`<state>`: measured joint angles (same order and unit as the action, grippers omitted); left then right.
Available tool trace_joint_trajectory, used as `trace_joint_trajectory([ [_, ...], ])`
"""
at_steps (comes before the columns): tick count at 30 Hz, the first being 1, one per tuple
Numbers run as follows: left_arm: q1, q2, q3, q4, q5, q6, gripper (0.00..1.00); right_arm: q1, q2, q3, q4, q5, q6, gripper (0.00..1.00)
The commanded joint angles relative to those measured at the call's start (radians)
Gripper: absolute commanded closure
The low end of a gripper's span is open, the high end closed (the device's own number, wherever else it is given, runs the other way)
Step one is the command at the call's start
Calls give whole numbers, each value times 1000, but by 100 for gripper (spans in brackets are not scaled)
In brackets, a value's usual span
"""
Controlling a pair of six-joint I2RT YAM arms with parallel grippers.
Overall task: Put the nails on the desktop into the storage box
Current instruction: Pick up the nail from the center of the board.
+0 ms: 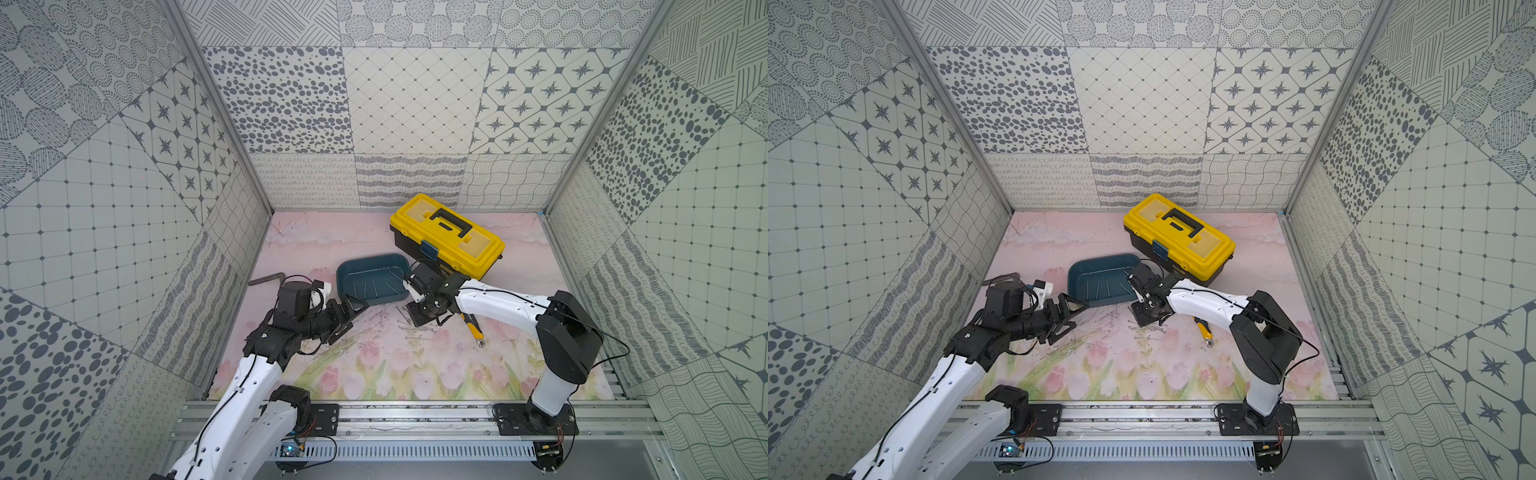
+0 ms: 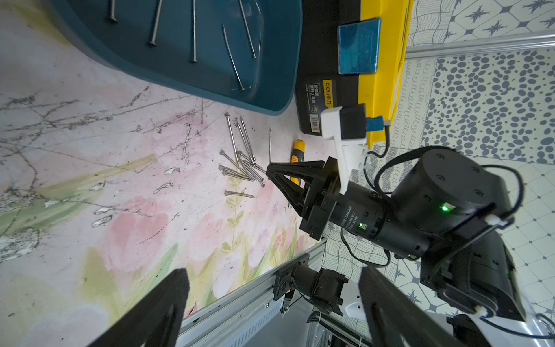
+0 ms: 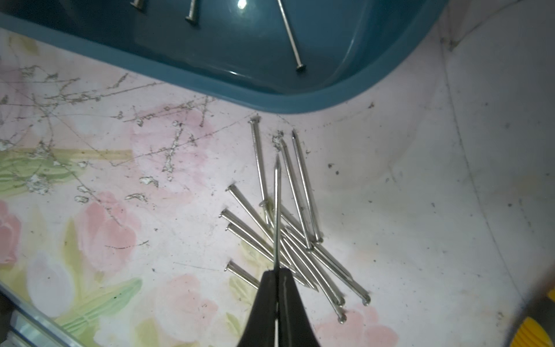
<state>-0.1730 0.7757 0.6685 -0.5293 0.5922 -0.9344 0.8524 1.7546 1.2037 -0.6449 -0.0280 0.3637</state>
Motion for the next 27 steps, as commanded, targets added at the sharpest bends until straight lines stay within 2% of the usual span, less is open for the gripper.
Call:
trace_joint_trajectory([
  [1,4,-2,19,-7,34,5,6,0,-42,-16,74,10,13,100],
  [5,-7,10,6,93,61,-18,7,-20,-120,-3,74,-81,30,100],
  [7,-26,37,-1,182,70,-34,7,-42,-158,16,74,-177,60,100],
  [11,-94,113,18,314,70,-36,8,-54,-177,69,91,-376,119,100],
  [14,-155,184,56,408,74,-33,8,-53,-176,95,113,-467,154,100],
  [21,-189,276,130,444,65,-11,10,-53,-181,139,126,-528,194,100],
  [27,-189,293,141,415,60,1,19,-51,-189,146,139,-529,211,100],
])
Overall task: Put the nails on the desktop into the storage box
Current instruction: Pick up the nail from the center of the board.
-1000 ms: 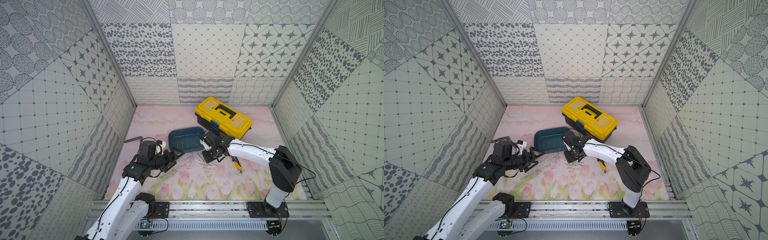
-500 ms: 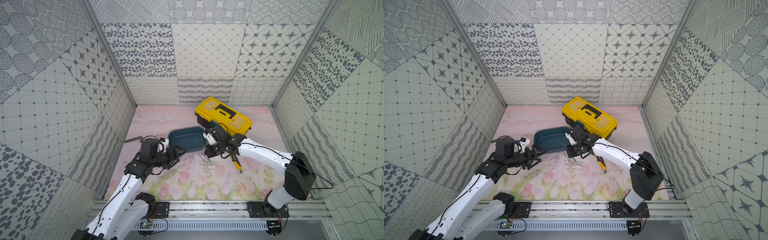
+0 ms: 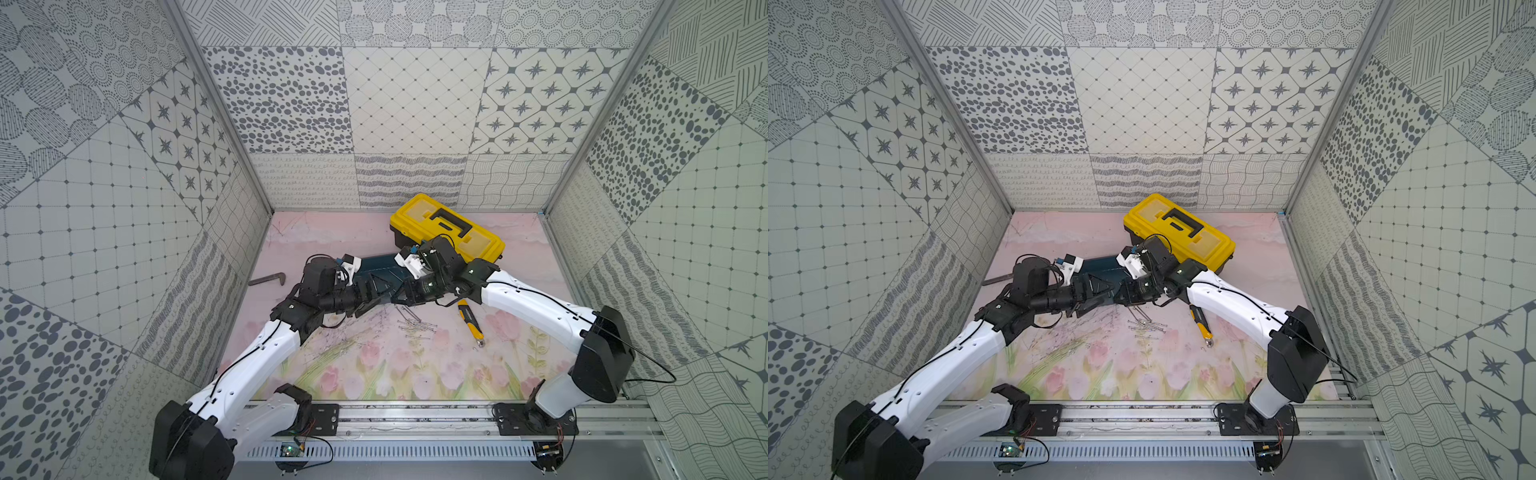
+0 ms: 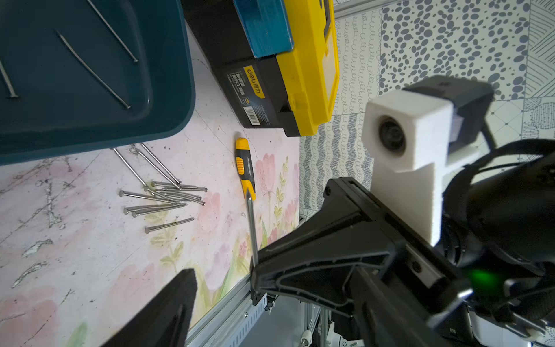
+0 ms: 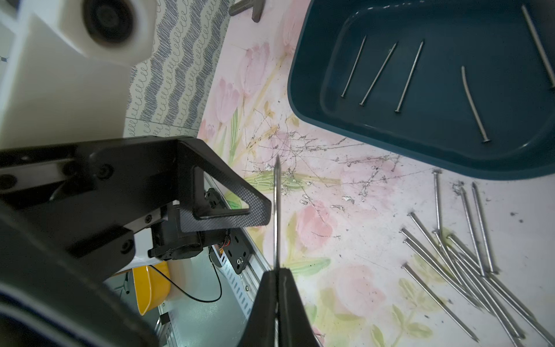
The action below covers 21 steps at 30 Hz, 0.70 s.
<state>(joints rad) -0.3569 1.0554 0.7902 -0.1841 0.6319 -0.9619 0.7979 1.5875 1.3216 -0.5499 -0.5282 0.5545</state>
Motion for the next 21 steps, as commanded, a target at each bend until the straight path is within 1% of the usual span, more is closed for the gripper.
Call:
trace_joint_trajectory([
  [1,-5,13,18,70,19,28,20,3,-21,28,45,-27,25,100],
  [4,-5,18,24,68,22,29,28,3,-24,29,45,-22,25,100],
  [6,-5,22,26,64,25,29,39,3,-23,30,47,-27,27,100],
  [10,-6,29,29,52,23,29,49,4,-25,31,51,-32,30,100],
  [13,-5,28,30,45,16,28,52,6,-26,28,55,-38,34,100],
  [18,-5,39,41,24,13,38,53,6,-27,31,61,-44,41,100],
  [21,-7,48,50,16,4,41,56,8,-26,30,65,-50,44,100],
])
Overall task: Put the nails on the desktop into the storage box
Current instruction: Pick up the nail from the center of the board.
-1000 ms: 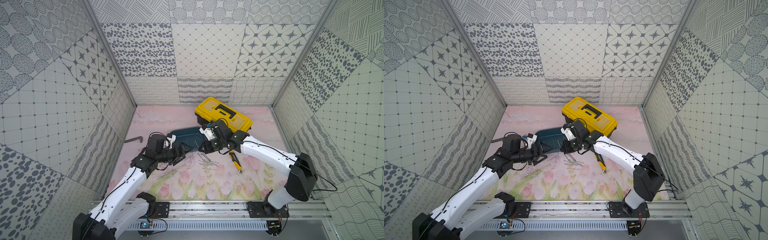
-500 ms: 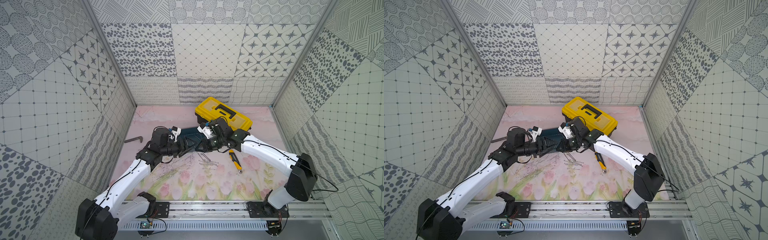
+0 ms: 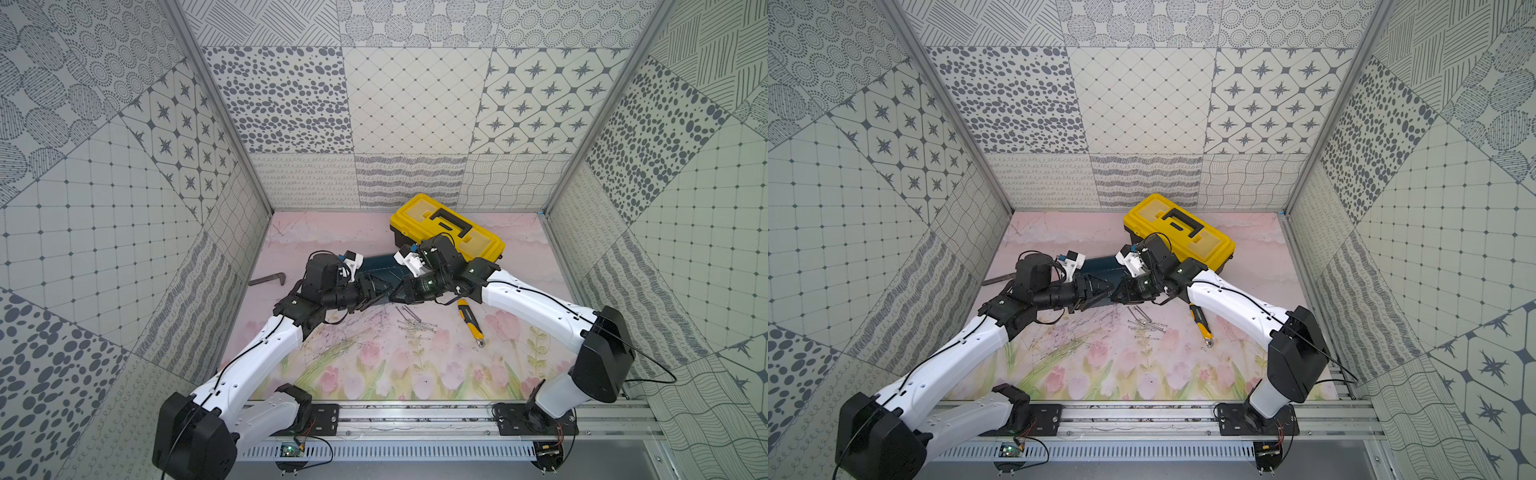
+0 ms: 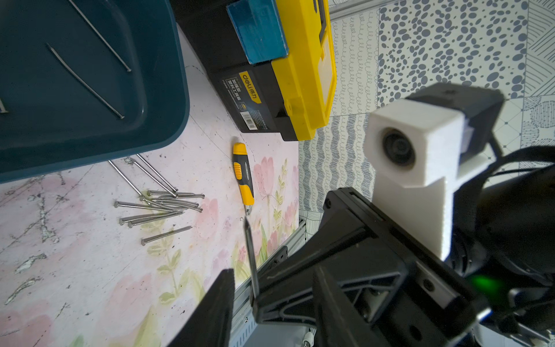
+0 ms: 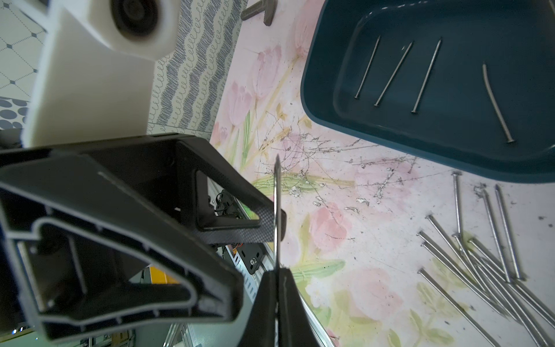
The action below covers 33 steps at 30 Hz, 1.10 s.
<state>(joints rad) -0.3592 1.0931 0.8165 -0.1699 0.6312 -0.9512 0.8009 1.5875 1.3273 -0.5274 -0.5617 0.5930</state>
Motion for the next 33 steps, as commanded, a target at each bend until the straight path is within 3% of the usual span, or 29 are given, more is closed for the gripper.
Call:
trace_joint_trajectory([
  [1,-5,14,27,0,4,33,58,6,-27,25,44,-17,7,100],
  [6,-5,26,36,-8,2,37,73,7,-26,23,44,-8,10,100],
  [14,-5,36,36,-29,-4,48,77,7,-21,34,48,-16,8,100],
  [20,-4,43,46,-50,-18,60,92,7,-12,36,57,-19,14,100],
  [26,-4,62,59,-64,-12,77,100,8,-2,41,65,-31,19,100],
  [33,-4,92,106,-139,-27,122,100,-22,-22,40,63,23,16,70],
])
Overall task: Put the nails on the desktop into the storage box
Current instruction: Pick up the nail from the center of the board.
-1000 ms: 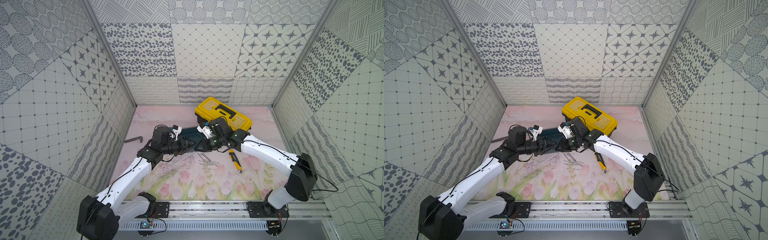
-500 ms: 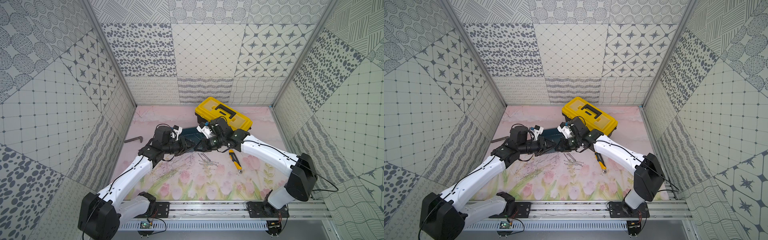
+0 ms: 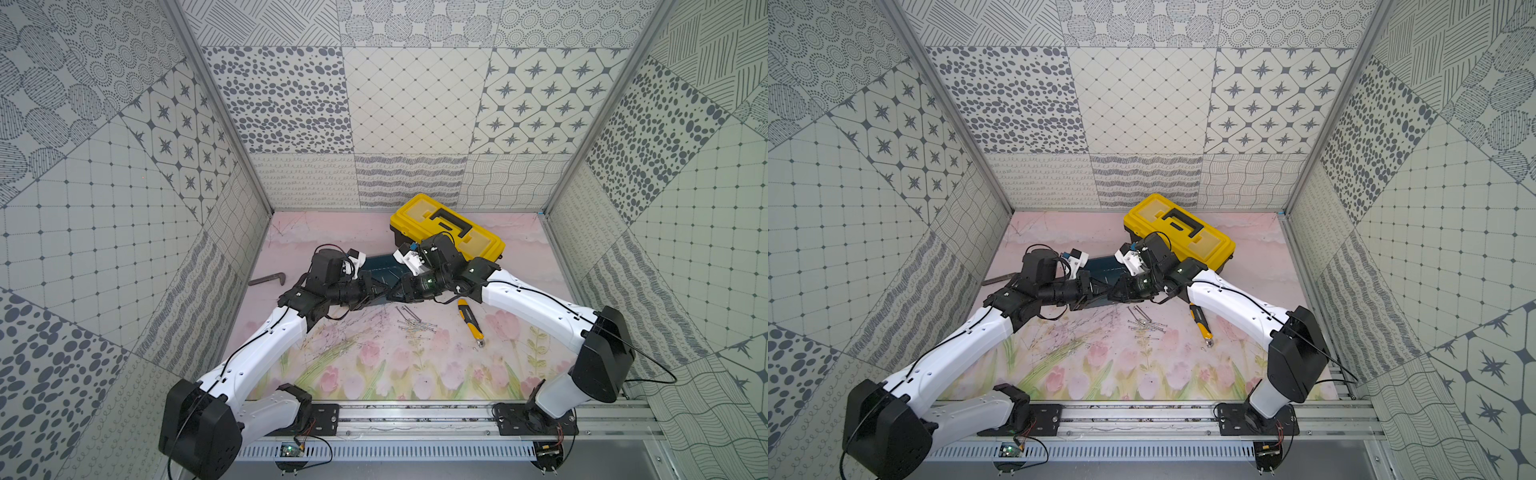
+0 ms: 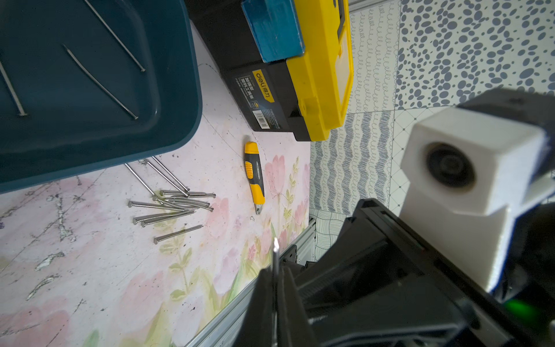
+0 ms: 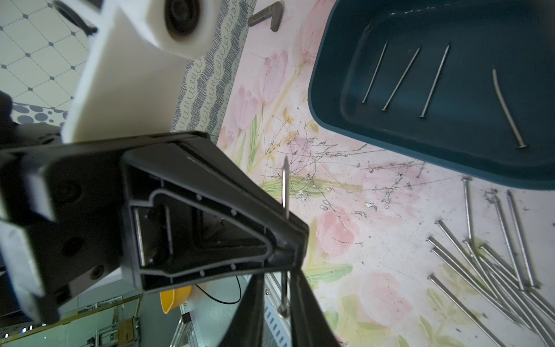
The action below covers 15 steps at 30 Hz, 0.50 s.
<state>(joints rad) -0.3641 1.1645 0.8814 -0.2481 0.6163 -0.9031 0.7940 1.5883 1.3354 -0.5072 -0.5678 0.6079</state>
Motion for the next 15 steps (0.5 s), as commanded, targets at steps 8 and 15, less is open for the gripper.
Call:
trace_joint_trajectory([
  [8,3,141,201,-289,-140,191,100,-60,-71,23,-34,132,-65,62],
  [15,20,316,322,-349,-259,209,100,-59,-92,47,-173,271,-225,61],
])
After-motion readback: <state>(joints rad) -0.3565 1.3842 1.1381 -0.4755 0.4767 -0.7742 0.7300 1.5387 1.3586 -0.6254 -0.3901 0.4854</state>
